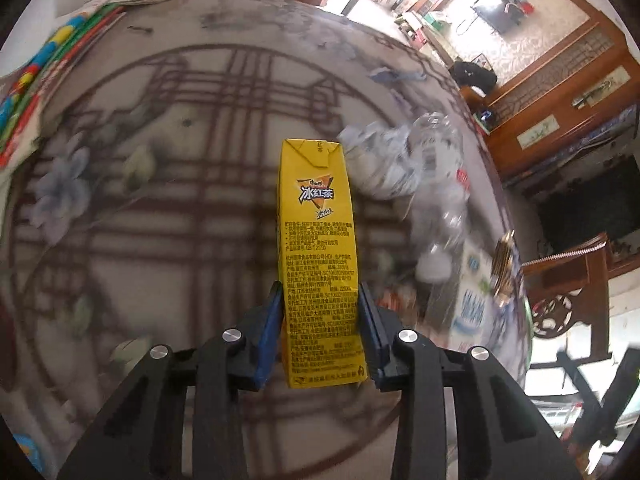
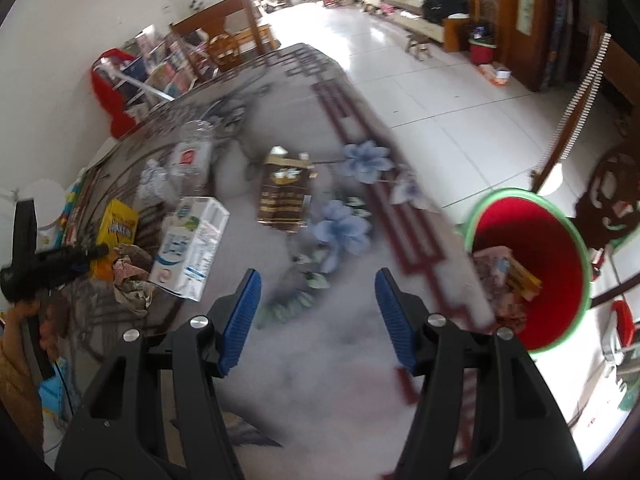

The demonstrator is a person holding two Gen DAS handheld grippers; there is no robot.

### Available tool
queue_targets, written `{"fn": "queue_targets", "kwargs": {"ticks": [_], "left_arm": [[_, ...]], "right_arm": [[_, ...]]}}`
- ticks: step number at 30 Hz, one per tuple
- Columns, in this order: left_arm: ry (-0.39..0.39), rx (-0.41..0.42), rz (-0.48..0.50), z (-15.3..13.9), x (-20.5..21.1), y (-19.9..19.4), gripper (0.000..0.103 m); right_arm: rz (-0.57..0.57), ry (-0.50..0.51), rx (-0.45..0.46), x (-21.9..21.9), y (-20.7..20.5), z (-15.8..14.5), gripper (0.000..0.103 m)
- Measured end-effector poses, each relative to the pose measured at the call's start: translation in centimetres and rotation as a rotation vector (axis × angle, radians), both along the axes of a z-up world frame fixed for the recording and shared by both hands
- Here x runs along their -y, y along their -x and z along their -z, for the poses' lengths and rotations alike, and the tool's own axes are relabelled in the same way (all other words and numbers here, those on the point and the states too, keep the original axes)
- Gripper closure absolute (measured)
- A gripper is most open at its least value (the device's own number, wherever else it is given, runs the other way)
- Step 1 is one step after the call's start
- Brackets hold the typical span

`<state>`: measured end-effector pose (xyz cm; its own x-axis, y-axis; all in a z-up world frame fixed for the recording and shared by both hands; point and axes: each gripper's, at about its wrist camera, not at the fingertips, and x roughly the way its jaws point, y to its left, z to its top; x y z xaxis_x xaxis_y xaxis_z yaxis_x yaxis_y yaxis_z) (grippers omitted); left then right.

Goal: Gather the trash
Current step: 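Lift the yellow carton with the left gripper while the right gripper grasps the cigarette pack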

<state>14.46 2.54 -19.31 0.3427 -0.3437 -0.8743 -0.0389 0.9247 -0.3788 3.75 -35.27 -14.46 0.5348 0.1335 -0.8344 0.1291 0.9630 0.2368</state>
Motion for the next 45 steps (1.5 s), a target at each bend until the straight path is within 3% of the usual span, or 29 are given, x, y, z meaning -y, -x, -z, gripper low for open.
{"fn": "queue_targets", "kwargs": {"ticks": [6, 8, 10, 16, 21, 28, 33, 34, 36, 45], "left_arm": [[-0.024, -0.003, -0.004, 0.5, -1.3, 1.5, 0.064], [-0.029, 0.007, -0.016, 0.4, -1.2, 1.4, 0.047], [-0.019, 0.026, -0.024, 0.1, -1.2, 1.3, 0.038], [0.018, 0.054, -0.043, -0.2, -0.4, -0.4, 0.032], [0.026, 0.022, -0.054, 1.0, 0.5, -1.7, 0.032], [0.034, 0.011, -0.079, 1.8, 0.0, -2.1, 0.034], [0.054, 0.039, -0.075, 1.4, -0.2, -2.1, 0.051], [0.054, 0.039, -0.072, 1.5, -0.1, -2.1, 0.058], [0.052, 0.045, -0.069, 1.3, -0.1, -2.0, 0.059], [0.003, 0.127, -0.031, -1.4, 1.2, -0.6, 0.062]], "right_arm": [[-0.055, -0.039, -0.027, -2.1, -2.7, 1.0, 0.045], [-0.073, -0.046, -0.033, -2.7, -3.5, 1.3, 0.045], [-0.089, -0.034, -0.029, -3.2, -4.4, 1.1, 0.038], [-0.082, -0.032, -0.029, -2.5, -8.5, 1.2, 0.032], [-0.038, -0.099, -0.077, -1.6, -11.8, 3.1, 0.032], [-0.035, -0.086, -0.14, -1.9, -14.0, 5.8, 0.032], [-0.031, -0.093, -0.163, -2.0, -14.5, 7.0, 0.033], [-0.032, -0.097, -0.167, -2.1, -14.5, 7.2, 0.042], [-0.038, -0.105, -0.181, -2.2, -14.7, 7.4, 0.055], [-0.065, -0.173, -0.074, -2.6, -10.9, 2.9, 0.055]]}}
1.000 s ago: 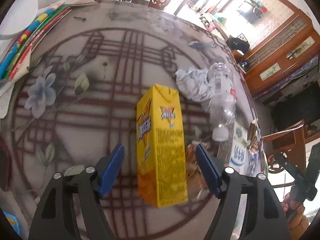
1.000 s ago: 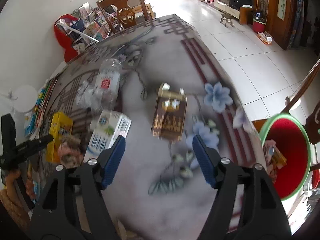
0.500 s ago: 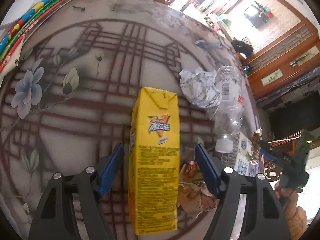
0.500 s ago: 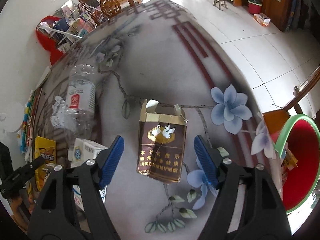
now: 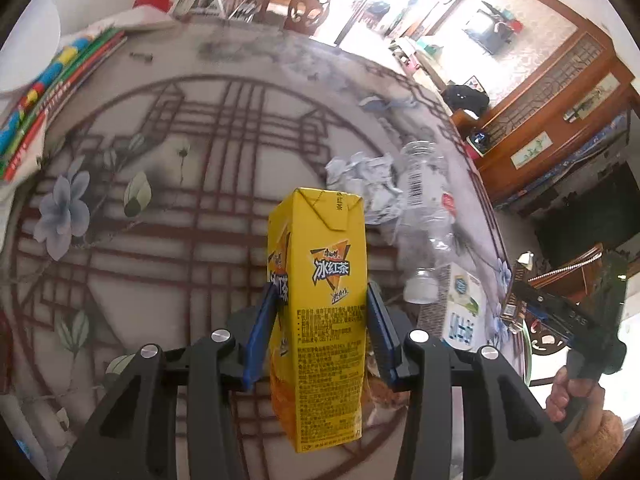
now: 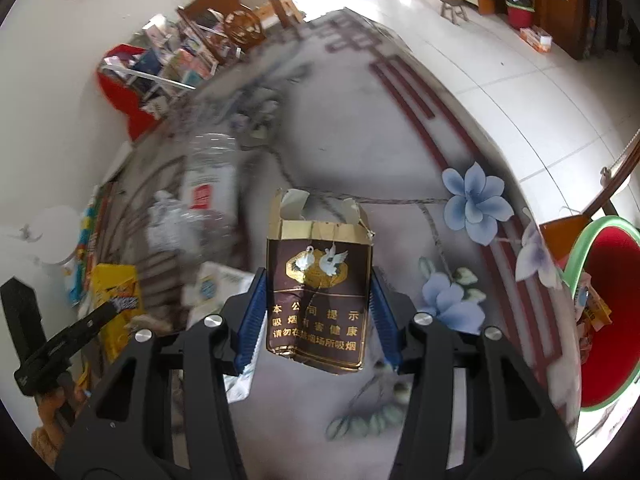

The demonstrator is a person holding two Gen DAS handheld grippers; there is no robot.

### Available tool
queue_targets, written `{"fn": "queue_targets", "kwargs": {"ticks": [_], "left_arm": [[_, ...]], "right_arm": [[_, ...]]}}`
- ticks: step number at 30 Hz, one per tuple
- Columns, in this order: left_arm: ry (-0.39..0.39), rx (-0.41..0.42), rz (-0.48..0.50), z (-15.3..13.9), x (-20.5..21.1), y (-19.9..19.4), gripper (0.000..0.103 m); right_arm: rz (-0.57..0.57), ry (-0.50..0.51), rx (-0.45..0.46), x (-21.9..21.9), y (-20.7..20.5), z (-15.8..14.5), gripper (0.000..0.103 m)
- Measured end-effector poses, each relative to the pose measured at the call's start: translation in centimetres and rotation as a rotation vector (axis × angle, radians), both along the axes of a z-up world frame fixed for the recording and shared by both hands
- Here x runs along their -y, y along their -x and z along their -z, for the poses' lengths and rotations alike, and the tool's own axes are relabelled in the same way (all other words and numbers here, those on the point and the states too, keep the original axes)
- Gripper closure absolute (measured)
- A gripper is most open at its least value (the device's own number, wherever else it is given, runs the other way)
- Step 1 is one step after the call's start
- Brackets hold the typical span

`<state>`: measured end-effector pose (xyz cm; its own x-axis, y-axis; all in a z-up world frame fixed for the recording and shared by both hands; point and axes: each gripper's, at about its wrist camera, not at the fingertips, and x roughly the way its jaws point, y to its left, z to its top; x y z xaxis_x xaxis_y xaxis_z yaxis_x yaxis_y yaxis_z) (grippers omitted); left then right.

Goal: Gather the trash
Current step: 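Lift the yellow carton with the left gripper while the right gripper grasps the cigarette pack, then carry the yellow carton and cigarette pack over the red bucket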

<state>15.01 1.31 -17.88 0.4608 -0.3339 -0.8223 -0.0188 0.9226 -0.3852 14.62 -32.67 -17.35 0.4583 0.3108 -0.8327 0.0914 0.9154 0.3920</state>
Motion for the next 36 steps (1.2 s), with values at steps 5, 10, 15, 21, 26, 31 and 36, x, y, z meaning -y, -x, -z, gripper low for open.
{"fn": "queue_targets", "kwargs": {"ticks": [5, 10, 15, 21, 26, 31, 36], "left_arm": [[-0.044, 0.051, 0.023, -1.9, 0.8, 1.4, 0.062], [-0.088, 0.107, 0.05, -3.8, 1.7, 3.1, 0.062], [-0.112, 0.153, 0.076, -5.2, 2.5, 4.4, 0.062], [-0.133, 0.196, 0.123, -6.5, 4.2, 6.0, 0.061], [-0.135, 0.219, 0.168, -7.3, 5.9, 7.2, 0.061], [-0.16, 0.242, 0.202, -7.8, 7.7, 8.2, 0.061], [-0.165, 0.247, 0.224, -8.1, 9.4, 8.6, 0.061]], "right_arm": [[-0.038, 0.019, 0.054, -1.2, 3.1, -2.3, 0.055], [-0.053, 0.054, 0.087, -2.3, 6.0, -3.3, 0.055], [-0.059, 0.083, 0.098, -2.7, 8.4, -3.7, 0.055], [-0.018, 0.088, 0.126, -1.7, 10.3, -4.6, 0.055], [0.012, 0.099, 0.152, -0.8, 11.7, -5.5, 0.055], [0.031, 0.114, 0.164, 0.3, 12.6, -5.8, 0.055], [0.044, 0.117, 0.163, 1.7, 13.3, -5.7, 0.055]]}}
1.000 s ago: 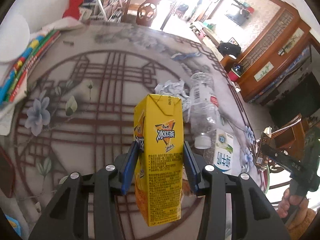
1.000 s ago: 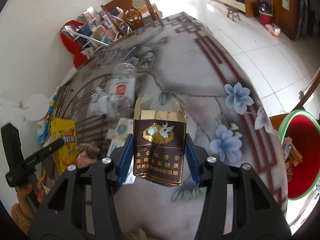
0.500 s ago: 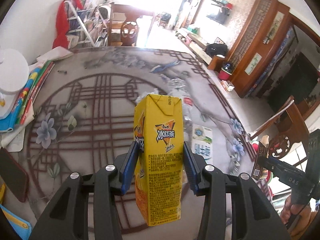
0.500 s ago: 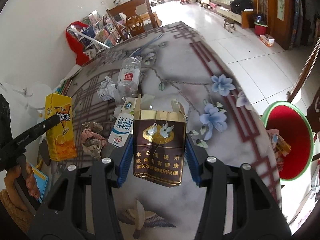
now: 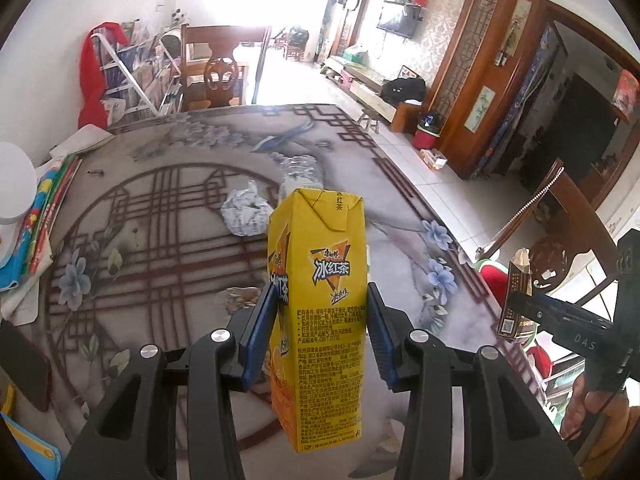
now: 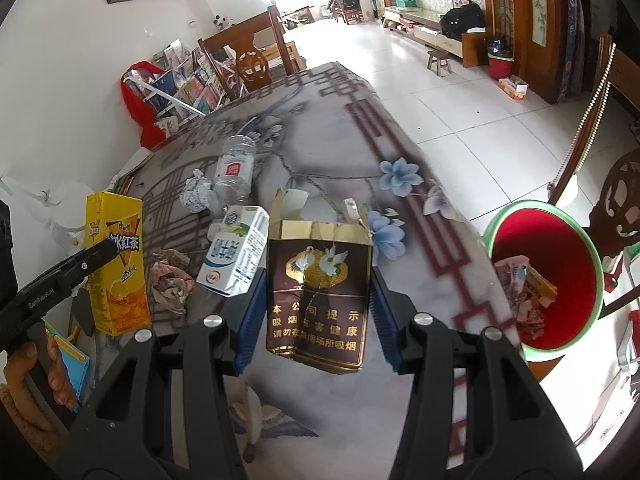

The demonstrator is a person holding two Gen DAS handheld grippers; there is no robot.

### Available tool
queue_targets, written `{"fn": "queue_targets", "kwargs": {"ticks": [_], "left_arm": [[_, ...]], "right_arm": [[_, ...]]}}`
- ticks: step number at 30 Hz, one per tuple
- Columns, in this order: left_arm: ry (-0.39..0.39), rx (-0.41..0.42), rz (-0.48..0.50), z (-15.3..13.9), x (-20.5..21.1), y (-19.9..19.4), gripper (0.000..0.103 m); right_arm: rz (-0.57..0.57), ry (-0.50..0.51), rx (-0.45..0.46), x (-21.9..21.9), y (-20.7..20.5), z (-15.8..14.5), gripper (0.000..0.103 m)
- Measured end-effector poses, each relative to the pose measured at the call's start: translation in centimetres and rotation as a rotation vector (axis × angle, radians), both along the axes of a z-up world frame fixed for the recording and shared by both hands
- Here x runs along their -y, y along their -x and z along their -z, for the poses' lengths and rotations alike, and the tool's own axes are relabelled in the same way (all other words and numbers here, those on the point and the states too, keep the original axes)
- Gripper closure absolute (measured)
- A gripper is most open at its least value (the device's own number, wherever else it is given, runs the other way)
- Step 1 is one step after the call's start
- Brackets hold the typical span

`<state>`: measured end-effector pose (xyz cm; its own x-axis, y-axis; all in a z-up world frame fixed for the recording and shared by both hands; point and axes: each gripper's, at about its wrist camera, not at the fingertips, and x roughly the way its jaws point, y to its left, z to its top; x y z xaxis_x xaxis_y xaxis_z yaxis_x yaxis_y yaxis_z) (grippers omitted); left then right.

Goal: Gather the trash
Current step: 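Carry the yellow carton and cigarette pack over the red bucket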

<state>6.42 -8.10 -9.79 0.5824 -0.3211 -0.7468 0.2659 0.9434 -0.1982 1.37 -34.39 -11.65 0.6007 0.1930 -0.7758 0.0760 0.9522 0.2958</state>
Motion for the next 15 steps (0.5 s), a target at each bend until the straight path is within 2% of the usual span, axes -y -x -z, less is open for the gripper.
{"fn": "queue_targets", "kwargs": {"ticks": [15], "left_arm": [[-0.009, -0.013, -0.006, -0.3, 6.6, -0.4, 0.061]], "right_arm": [[-0.013, -0.011, -0.017, 6.3, -1.0, 0.4, 0.055]]}}
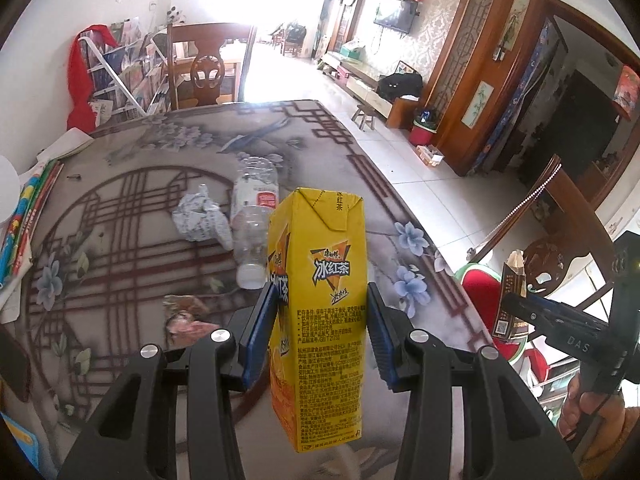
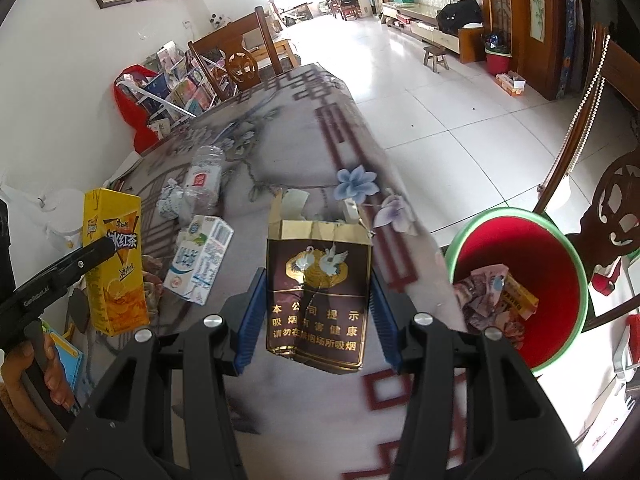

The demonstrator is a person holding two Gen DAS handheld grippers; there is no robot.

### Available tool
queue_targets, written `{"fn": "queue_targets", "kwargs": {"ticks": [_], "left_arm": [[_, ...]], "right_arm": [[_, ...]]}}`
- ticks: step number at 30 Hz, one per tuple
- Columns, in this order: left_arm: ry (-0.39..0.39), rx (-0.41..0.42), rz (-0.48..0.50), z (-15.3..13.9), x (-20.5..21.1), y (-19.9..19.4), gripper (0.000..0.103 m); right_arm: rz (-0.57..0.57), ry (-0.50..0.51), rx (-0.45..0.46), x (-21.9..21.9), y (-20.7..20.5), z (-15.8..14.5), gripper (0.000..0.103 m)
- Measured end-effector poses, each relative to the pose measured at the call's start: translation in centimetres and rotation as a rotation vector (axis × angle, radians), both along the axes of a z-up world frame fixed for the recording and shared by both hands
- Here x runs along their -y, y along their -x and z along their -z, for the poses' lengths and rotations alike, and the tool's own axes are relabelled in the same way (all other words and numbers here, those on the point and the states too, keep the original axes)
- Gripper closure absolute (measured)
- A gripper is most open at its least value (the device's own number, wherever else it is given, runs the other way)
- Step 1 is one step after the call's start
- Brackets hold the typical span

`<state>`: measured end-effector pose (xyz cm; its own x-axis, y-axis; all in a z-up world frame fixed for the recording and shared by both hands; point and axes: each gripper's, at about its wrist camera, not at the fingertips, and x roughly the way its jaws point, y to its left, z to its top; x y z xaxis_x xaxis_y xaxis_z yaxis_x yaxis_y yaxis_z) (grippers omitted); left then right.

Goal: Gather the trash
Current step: 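Carry the yellow carton and cigarette pack over the red bucket, then open both grippers over the red bucket to drop carton and pack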

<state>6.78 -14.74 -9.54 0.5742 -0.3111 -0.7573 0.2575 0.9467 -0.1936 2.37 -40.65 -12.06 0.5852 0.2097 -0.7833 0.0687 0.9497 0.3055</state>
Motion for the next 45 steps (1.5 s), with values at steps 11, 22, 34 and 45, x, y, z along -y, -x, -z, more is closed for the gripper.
{"fn": "queue_targets", "kwargs": {"ticks": [11, 22, 34, 45], "left_arm": [[-0.003, -0.007, 0.02, -0.1, 6.0, -1.1, 0.061], [0.004, -0.04, 0.14, 0.1, 14.3, -2.7, 0.061], [0.064, -0.137, 0.395, 3.0, 27.1, -3.4, 0.061], [0.035, -0.173, 0.507, 4.9, 33.0, -2.9, 0.055]], "right_arm": [[0.015, -0.011, 0.003, 5.8, -1.0, 0.3, 0.055], [0.135, -0.035, -0.011, 13.8, -0.5, 1.5, 0.055], [0.301, -0.071, -0.047, 21.7, 1.8, 3.3, 0.055], [0.354, -0.101, -0.078, 24.5, 2.6, 4.9, 0.054]]}}
